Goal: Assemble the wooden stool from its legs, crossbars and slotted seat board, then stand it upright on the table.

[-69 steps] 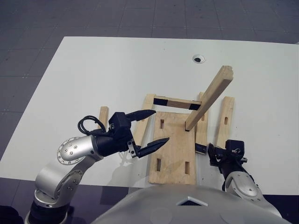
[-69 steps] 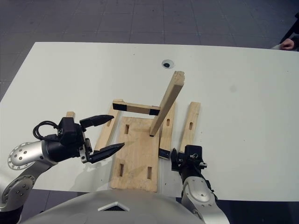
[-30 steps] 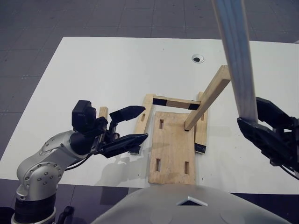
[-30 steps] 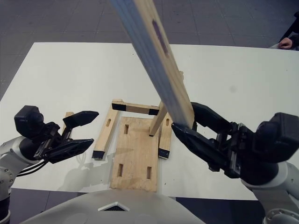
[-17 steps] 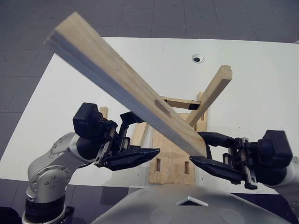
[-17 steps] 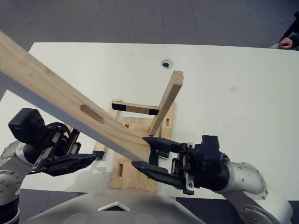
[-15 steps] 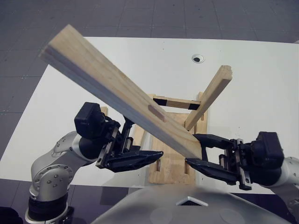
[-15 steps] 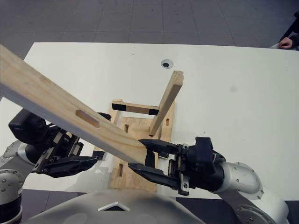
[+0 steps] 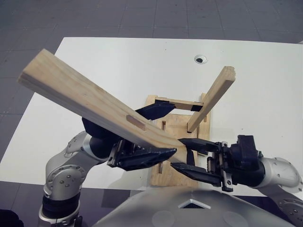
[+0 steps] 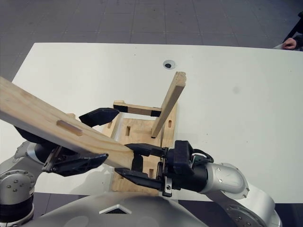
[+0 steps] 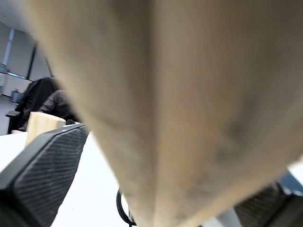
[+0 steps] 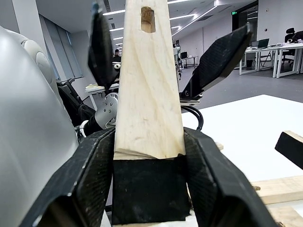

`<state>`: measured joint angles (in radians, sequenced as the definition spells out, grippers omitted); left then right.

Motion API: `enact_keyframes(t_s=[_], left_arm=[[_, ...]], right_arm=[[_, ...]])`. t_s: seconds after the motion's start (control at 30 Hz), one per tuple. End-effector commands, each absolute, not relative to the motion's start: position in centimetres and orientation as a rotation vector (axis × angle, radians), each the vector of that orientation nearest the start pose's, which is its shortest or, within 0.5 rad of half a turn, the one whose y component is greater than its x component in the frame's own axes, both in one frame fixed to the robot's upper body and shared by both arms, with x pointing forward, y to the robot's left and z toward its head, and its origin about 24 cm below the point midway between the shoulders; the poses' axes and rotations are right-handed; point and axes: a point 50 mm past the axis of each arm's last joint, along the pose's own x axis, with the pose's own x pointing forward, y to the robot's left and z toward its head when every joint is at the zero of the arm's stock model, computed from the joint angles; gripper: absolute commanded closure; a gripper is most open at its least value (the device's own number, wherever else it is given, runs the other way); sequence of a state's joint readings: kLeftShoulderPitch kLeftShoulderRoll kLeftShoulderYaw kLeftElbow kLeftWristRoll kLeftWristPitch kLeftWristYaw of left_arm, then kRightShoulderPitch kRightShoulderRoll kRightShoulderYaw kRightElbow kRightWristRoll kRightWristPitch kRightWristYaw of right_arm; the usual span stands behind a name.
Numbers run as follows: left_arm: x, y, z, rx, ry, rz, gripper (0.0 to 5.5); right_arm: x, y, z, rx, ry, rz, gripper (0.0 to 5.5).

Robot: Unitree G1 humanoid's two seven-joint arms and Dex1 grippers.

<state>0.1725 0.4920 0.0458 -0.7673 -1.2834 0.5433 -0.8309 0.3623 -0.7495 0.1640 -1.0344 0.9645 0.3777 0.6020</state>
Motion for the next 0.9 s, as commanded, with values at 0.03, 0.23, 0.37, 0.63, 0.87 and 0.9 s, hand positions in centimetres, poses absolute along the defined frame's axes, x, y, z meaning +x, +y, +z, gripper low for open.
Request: enact_keyframes(t_s=[0.03, 0.23, 0.37, 0.63, 0.87, 0.9], left_arm=[[15.3, 13.1, 16.8, -0.653, -0.164, -1.439, 1.61], [15.6, 13.6, 16.9, -0.664, -0.193, -1.399, 2.56], [15.6, 13.7, 17.1, -0.668, -0.21, -1.404, 3.21], [15.9, 13.7, 17.0, -0.647, -0.258, -1.37, 3.42], [16.9, 13.6, 16.4, -0.528, -0.269, -1.28, 3.42], [16.9, 13.7, 16.2, -0.51, -0.262, -1.284, 3.42]], right_arm=[[10.5, -10.8, 16.2, 0.271, 0.009, 1.386, 3.39], [10.5, -10.9, 16.3, 0.299, 0.001, 1.386, 3.39], [10.4, -10.8, 16.3, 0.305, 0.004, 1.389, 3.39], [10.3, -10.6, 16.3, 0.324, 0.006, 1.402, 3.39], [10.2, -10.3, 16.1, 0.334, 0.032, 1.418, 2.8], [10.3, -10.3, 16.1, 0.331, 0.033, 1.411, 2.61]])
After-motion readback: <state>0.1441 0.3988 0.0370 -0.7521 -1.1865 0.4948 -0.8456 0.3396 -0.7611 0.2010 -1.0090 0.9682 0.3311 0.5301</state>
